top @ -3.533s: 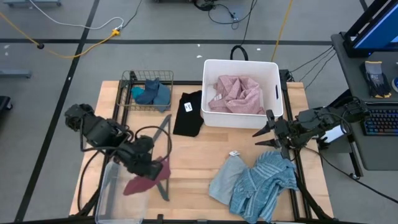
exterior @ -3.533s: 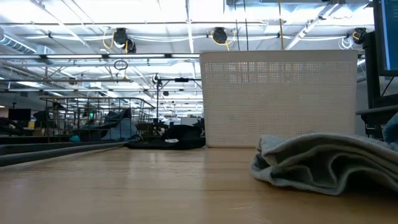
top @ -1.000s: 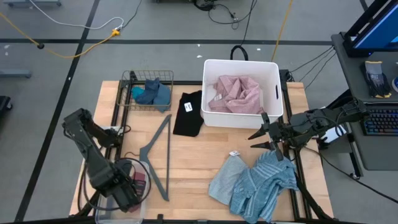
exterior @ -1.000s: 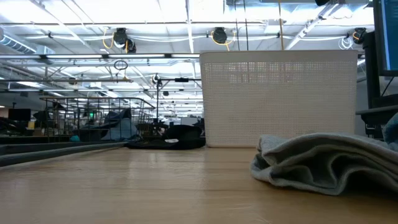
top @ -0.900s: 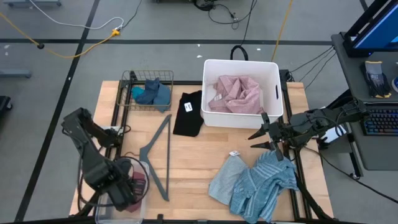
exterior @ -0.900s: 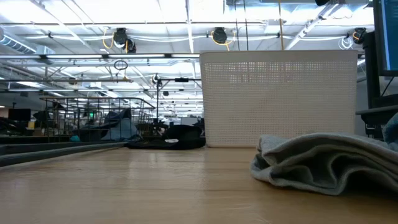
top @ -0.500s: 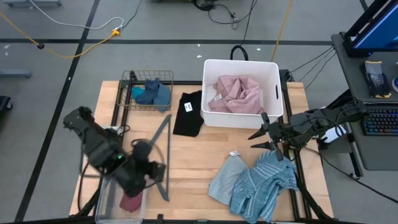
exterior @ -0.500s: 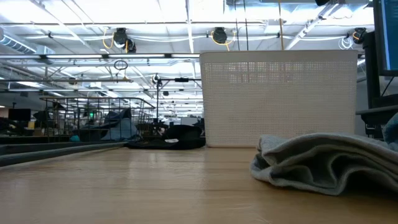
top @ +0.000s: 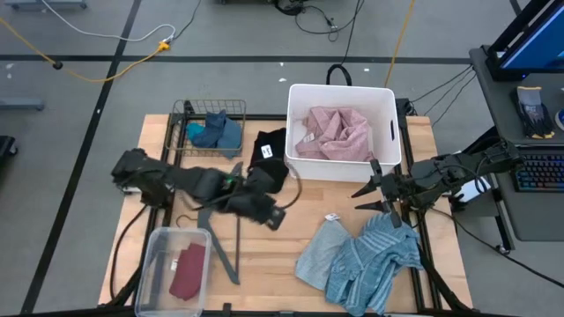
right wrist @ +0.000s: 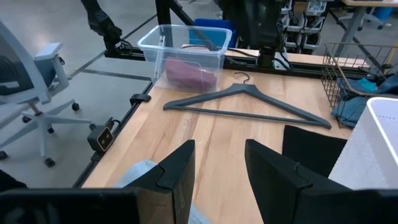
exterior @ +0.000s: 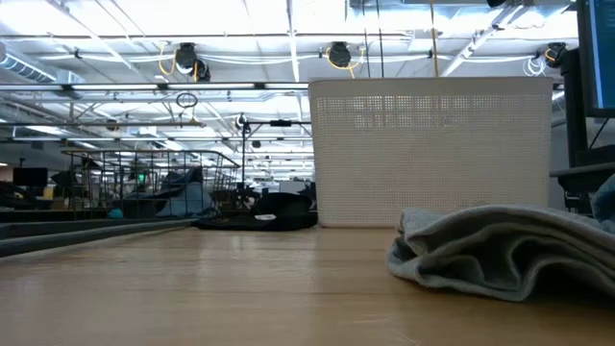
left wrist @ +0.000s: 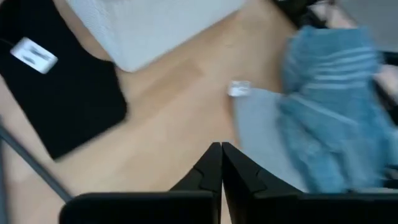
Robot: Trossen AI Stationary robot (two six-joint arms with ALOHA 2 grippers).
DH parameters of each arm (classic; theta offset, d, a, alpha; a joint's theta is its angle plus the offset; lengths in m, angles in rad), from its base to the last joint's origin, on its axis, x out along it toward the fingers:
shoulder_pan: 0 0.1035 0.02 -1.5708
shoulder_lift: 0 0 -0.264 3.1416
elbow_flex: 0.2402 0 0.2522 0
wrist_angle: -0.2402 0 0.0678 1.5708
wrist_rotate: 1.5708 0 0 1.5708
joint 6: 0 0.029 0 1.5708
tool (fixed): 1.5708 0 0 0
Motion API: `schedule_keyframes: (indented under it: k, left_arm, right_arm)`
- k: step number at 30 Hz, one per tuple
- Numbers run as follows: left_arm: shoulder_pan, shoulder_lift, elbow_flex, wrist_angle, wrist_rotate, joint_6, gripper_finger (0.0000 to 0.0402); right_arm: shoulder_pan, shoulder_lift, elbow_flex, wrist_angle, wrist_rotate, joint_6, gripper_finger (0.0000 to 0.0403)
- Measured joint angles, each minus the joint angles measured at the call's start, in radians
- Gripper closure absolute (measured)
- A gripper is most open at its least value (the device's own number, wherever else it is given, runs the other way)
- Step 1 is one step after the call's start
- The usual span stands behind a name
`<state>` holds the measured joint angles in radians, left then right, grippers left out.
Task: Pick & Place Cloths
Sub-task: Put the black boxers in the transparent bin
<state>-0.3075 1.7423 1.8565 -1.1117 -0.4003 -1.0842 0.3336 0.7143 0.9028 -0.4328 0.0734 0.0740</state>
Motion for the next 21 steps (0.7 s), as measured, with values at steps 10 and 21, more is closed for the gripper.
schedule_keyframes:
  k: [10, 21]
  left_arm:
    - [0.190, 0.163, 0.000, -0.139, 0.202, 0.178, 0.0398]
    - [0.207, 0.243, -0.028, -0.255, -0.037, 0.213, 0.0399]
  right_arm:
    - [0.000, -0.009, 0.000, -0.007, 0.002, -0.023, 0.0271]
    - [0.000, -0.024, 0.000, -0.007, 0.003, -0.027, 0.0271]
